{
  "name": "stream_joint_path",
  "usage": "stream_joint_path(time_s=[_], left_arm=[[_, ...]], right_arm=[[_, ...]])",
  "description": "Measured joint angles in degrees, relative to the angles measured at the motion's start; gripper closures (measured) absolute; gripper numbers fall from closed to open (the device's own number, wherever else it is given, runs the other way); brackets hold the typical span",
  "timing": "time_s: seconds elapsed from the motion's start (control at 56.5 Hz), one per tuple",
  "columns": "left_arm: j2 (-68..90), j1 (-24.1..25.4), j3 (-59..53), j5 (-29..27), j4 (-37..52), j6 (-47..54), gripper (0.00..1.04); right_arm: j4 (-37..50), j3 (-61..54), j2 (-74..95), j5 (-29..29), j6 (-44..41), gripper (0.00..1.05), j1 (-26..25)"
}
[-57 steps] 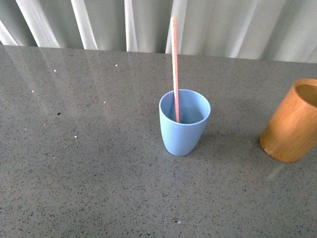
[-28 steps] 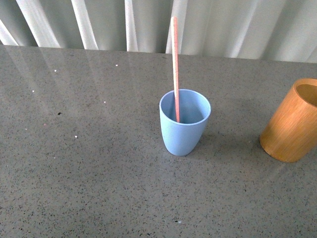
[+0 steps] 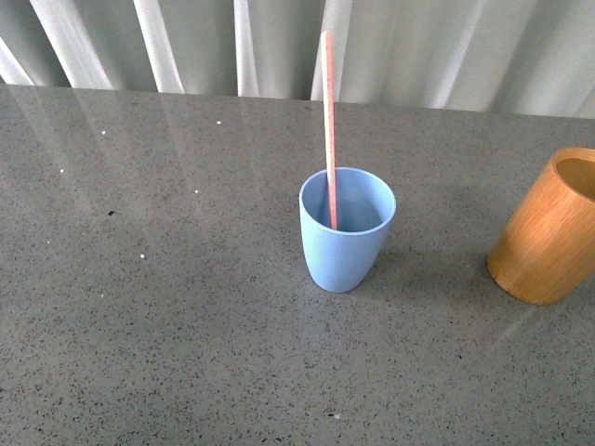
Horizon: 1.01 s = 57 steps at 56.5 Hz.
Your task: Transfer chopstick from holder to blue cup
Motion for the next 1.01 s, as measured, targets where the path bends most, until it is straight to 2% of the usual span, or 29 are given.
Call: stream_joint_path(time_s=[0.301,0.425,0.619,0.672,0.885,1.008], left_arm=[[0.00,0.00,0.00,0.00,0.00,0.00,0.07],[-0.02,0.00,0.00,0.00,0.00,0.00,0.07],[-0.04,0.00,0.00,0.02,0.00,0.00,0.07],[-0.04,0.00,0.00,0.00,0.00,0.00,0.07],[-0.04,0.00,0.00,0.02,0.00,0.00,0.07],[-0.04,0.00,0.00,0.02,0.00,0.00,0.07]], right_arm=[[-4.13,0.00,-4.11,0.00,0.02,1.04,0.00],[-13.68,0.02,-12.15,0.04,0.04,1.04,0.00],[-14.05,0.02,-13.68,0.02,0.04,1.04,0.00],[-14.05,0.02,-13.68,0.02,0.00,0.94,0.00],[-14.05,0.02,-13.68,0.02,0.00,0.41,0.00],[-14.05,0.02,-13.68,0.02,0.00,0.16,0.00]])
